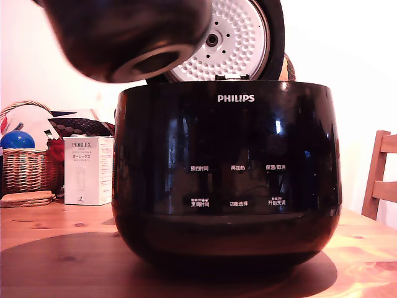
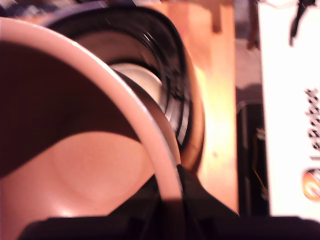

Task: Place the pot you are holding inside the rice cooker

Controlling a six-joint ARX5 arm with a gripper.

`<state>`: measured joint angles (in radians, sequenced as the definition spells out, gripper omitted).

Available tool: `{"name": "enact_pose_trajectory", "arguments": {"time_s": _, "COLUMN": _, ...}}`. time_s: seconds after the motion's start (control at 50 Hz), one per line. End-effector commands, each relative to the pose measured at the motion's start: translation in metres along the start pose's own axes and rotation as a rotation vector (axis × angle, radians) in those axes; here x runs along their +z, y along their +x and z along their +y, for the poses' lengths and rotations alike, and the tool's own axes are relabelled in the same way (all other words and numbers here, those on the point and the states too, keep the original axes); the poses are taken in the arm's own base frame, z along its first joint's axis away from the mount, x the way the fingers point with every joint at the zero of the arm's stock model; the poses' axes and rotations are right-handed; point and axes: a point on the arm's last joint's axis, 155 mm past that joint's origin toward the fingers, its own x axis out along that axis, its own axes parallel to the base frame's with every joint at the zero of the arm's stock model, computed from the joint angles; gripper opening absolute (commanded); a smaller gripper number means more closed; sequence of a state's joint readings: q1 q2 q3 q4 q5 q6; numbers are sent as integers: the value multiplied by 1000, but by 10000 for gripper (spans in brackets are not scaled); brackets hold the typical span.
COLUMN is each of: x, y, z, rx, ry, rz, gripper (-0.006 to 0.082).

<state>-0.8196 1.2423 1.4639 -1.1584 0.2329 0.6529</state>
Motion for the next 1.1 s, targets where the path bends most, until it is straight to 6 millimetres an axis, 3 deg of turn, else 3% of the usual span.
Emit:
{"name": "enact_pose_trajectory", "arguments": {"time_s": 0.0, "x": 23, "y": -10, "z": 10, "rx": 38, "ry": 34, "rz": -68, "gripper": -24}}
{"name": "enact_pose_trajectory", "arguments": {"time_s": 0.46, "x": 49, "y": 6, "z": 9, "rx": -21, "ry": 221, "rz": -43, "gripper": -24}}
{"name": "enact_pose_trajectory", "arguments": {"time_s": 1.08, "x": 51, "y": 47, "z": 13, "rx": -165, "ry": 307, "rz": 98, "gripper": -24}}
